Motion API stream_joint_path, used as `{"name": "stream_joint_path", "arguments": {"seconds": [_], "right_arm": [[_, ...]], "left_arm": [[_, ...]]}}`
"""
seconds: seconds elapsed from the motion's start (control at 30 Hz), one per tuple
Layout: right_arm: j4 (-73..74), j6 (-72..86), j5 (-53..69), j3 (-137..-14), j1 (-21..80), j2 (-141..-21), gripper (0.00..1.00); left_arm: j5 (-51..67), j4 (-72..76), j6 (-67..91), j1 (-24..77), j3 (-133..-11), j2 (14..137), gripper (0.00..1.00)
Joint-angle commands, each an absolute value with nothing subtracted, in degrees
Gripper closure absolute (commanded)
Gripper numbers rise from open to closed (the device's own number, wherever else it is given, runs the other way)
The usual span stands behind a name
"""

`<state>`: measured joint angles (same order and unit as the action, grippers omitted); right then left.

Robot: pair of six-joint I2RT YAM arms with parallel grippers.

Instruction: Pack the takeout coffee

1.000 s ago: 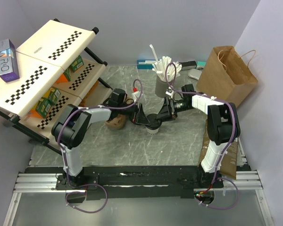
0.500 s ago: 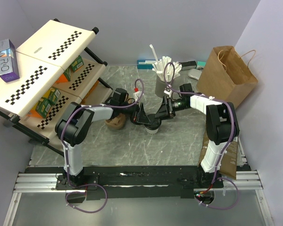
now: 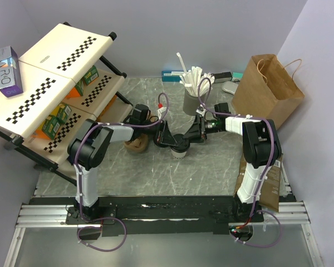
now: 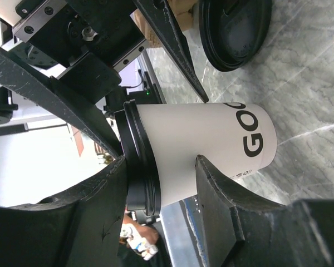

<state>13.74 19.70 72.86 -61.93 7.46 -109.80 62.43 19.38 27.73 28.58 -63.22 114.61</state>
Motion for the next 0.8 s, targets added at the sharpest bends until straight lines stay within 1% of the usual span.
{"name": "stream_joint_path", "arguments": {"seconds": [0.0,0.2,0.3,0.37,0.47,0.57,0.6,0.7,0.77], "right_arm": [[20.0,19.6,61.5,-62.7,7.5,-113.2,0.53],[22.9,18.0,56.2,-62.1,8.5,-112.9,0.55],[23.3,17.8,56.1,-62.5,9.0,-113.1,0.55],[22.6,17.6,57.5,-63.0,8.9,-112.9,0.54],[22.1,16.0,60.0,-63.8,9.0,-111.8,0.52],[20.5,15.9,62.7,-63.4,9.0,-109.7,0.46],[19.7,15.9,63.2,-63.2,9.0,-108.6,0.42],[18.6,16.0,64.9,-62.8,8.8,-106.8,0.34],[17.8,16.3,66.4,-62.7,8.8,-106.0,0.31]], "left_arm": [[56.5,17.5,24.2,28.4,-60.9,120.0,0.08],[53.4,14.0,20.4,28.5,-62.7,121.4,0.09],[53.2,12.4,18.7,28.5,-64.0,120.9,0.09],[55.3,12.8,18.6,28.5,-64.2,119.8,0.08],[58.9,15.8,19.4,28.5,-64.3,117.0,0.05],[60.2,15.0,19.8,28.5,-67.0,115.1,0.03],[60.9,14.8,19.8,28.5,-67.7,114.8,0.03],[61.3,14.2,20.4,28.5,-69.3,114.0,0.02],[61.4,14.3,21.3,28.5,-69.7,114.2,0.02]]}}
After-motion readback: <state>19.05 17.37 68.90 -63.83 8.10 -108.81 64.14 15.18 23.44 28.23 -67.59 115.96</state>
